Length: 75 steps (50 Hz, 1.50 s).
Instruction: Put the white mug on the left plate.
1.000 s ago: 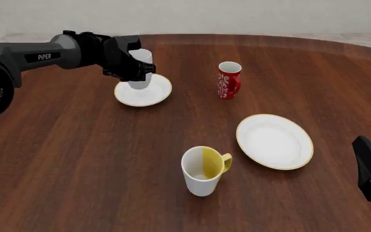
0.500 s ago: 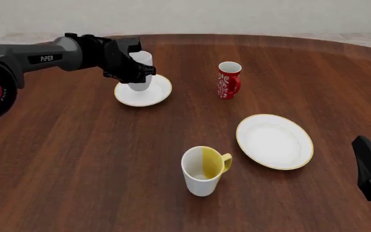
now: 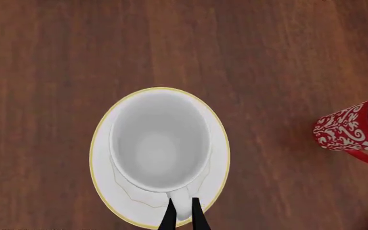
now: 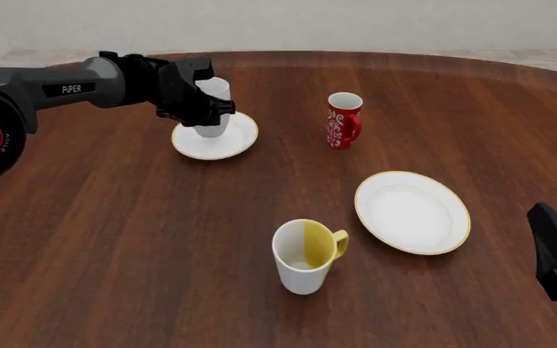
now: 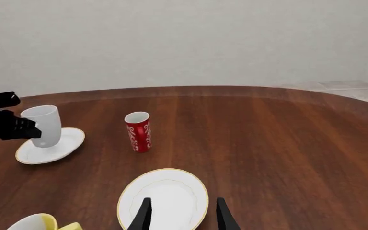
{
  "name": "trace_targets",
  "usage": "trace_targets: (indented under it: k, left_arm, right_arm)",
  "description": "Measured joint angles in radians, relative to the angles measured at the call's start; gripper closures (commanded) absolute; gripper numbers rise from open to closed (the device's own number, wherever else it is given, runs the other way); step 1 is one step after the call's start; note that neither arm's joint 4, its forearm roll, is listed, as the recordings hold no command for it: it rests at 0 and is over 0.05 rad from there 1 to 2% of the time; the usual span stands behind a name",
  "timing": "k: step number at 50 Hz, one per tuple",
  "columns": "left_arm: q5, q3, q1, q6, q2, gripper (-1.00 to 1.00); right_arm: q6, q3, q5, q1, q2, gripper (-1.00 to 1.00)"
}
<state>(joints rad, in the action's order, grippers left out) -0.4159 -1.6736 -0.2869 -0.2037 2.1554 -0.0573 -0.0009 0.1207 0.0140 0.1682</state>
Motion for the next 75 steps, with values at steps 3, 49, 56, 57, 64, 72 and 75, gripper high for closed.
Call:
trace_targets:
  k: [3,49,56,57,64,72,75]
  left_arm:
    - [0.003,0.004,0.0,-0.003,-0.002,1.0]
    - [0.033,0.047,0.0,-0.052,-0.002,1.0]
    - [0.034,0.047,-0.001,-0.057,0.001,1.0]
    - [0.034,0.047,-0.001,-0.058,0.001,1.0]
    - [0.033,0.047,-0.002,-0.055,0.003,1.0]
    - [0.032,0.045,-0.003,-0.05,0.006,1.0]
    - [0.032,0.045,-0.003,-0.048,0.006,1.0]
  right_arm:
    - [0.0,0.0,0.0,0.0,0.0,-1.0]
    - [0.004,0.0,-0.019,0.001,-0.019,-1.0]
    - [0.003,0.0,-0.019,0.001,-0.02,-1.0]
    - [0.003,0.0,-0.019,0.001,-0.02,-1.0]
    - [0.002,0.0,-0.02,0.0,-0.021,-1.0]
    - [0.0,0.0,-0.02,-0.002,-0.022,-1.0]
    - [0.0,0.0,-0.019,-0.002,-0.021,-1.0]
